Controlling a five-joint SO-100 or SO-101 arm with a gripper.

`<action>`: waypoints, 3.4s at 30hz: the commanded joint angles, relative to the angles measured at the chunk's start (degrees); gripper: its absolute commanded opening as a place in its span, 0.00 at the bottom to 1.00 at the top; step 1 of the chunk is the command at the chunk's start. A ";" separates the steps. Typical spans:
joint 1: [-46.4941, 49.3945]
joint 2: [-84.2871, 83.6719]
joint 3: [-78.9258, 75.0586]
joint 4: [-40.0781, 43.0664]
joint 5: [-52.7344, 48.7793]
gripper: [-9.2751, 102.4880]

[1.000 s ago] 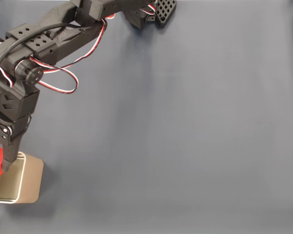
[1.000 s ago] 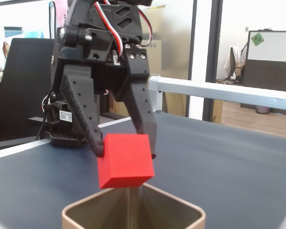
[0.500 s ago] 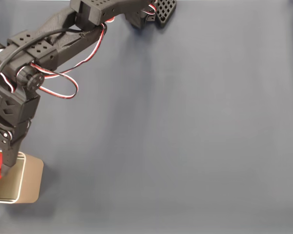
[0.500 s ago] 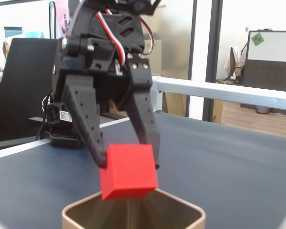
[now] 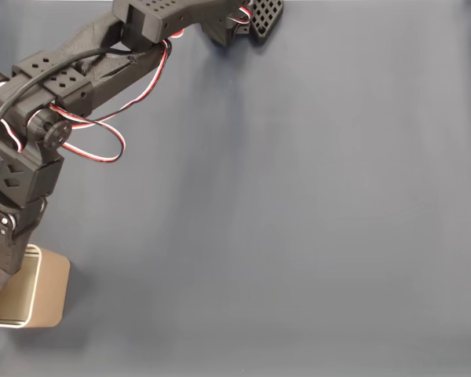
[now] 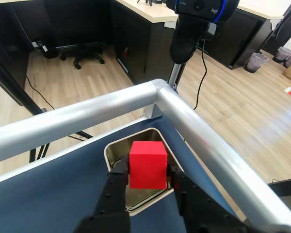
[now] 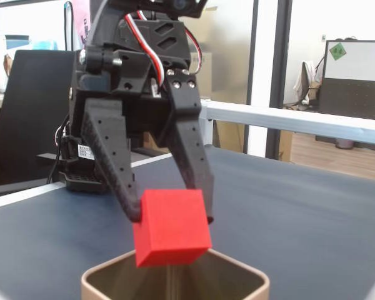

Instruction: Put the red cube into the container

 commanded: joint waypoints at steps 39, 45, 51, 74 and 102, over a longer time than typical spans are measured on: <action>0.35 4.31 -1.14 -5.80 3.69 0.31; -1.85 13.54 10.81 -3.43 2.11 0.10; -6.50 29.79 33.84 -3.69 4.31 0.09; -28.39 102.13 133.24 -34.45 2.37 0.09; -32.78 159.26 179.30 -11.43 3.60 0.09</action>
